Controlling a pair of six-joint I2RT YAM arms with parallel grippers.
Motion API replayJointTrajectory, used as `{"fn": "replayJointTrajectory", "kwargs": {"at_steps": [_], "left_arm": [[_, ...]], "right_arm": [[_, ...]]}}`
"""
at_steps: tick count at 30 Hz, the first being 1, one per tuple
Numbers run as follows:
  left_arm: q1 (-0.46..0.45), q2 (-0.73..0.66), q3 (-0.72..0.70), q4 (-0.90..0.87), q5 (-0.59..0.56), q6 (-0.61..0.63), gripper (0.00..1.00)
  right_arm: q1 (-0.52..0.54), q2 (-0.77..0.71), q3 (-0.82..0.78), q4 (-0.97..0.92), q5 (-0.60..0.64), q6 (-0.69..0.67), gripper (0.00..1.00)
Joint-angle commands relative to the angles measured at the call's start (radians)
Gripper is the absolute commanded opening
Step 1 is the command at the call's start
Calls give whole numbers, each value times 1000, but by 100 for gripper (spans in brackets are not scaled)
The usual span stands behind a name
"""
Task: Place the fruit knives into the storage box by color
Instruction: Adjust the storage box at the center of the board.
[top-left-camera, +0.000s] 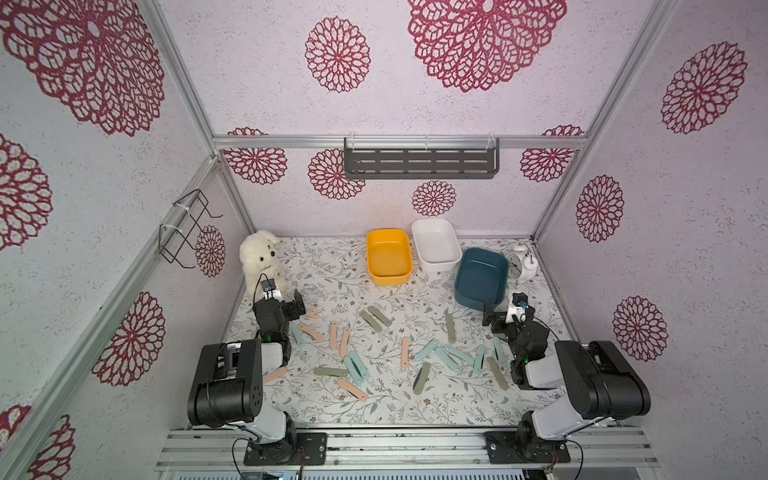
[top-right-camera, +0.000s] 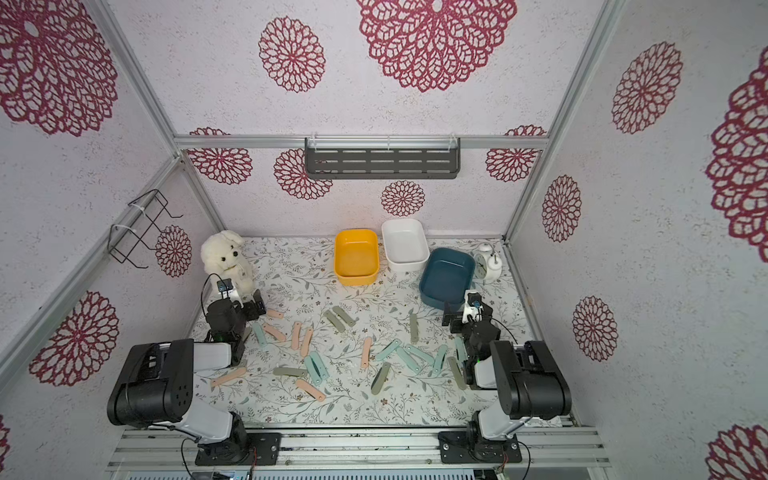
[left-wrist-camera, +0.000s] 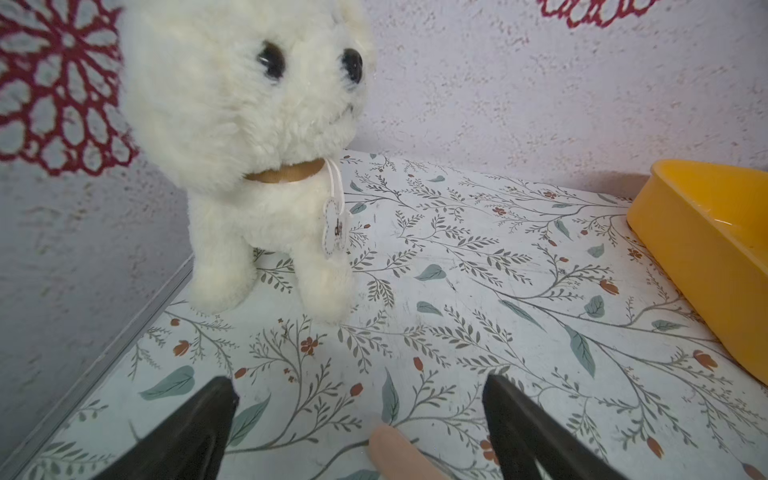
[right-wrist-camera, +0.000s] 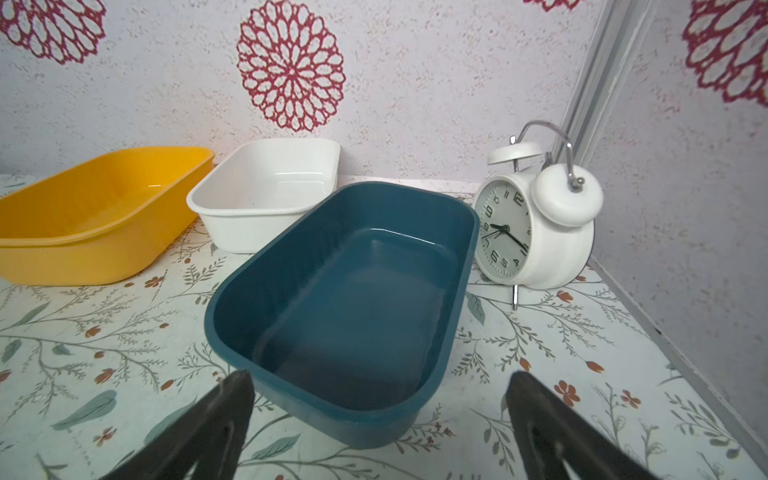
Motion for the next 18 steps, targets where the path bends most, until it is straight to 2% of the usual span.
{"fn": "replayJointTrajectory", "kwargs": {"at_steps": [1,18], "left_arm": [[-4,-13,-1,22,-8,7,97],[-4,-13,-1,23,-18,3,97]], "right_arm": [[-6,-12,4,22,-27,-18,99],[-7,-14,-3,35,20,1,99]]}}
